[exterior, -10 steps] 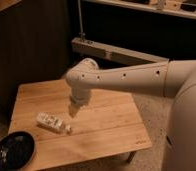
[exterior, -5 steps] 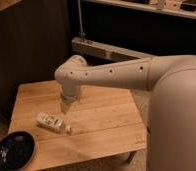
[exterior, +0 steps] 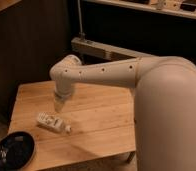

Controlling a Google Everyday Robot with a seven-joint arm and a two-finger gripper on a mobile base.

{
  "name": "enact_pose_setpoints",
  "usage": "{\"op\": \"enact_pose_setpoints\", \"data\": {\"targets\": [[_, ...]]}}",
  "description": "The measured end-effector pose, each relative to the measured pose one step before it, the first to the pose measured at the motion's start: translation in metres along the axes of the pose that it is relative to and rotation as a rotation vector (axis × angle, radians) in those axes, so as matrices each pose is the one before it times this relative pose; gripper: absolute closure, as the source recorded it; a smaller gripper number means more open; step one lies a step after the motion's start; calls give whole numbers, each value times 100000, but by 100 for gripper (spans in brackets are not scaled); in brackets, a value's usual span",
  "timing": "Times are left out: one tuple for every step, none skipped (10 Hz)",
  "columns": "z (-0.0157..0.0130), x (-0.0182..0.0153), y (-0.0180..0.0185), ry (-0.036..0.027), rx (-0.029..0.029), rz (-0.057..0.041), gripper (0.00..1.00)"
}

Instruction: Place the bottle in the ceramic bowl

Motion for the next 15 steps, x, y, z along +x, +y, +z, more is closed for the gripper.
{"op": "enact_pose_setpoints", "data": {"targets": [[363, -608, 355, 215, -645, -1337, 35], [440, -590, 191, 592, -333, -1272, 35], [421, -660, 383, 575, -494, -1154, 35], [583, -638, 604, 1316, -491, -1444, 35], [711, -541, 648, 1704, -354, -708, 35], [1253, -550, 956, 1236, -1487, -1003, 35], [1169, -51, 80, 532, -1463, 229, 35], [1072, 153, -161, 569, -1192, 73, 35], [919, -282, 434, 120, -1115, -937, 35], [812, 13, 131, -3, -285, -662, 35], [682, 93, 1, -282, -250, -223, 35], [469, -79, 176, -377, -358, -413, 35], [276, -155, 340, -492, -435, -603, 35], [396, 10, 137, -152, -218, -453, 35], [263, -106, 229, -106, -361, -696, 35]]}}
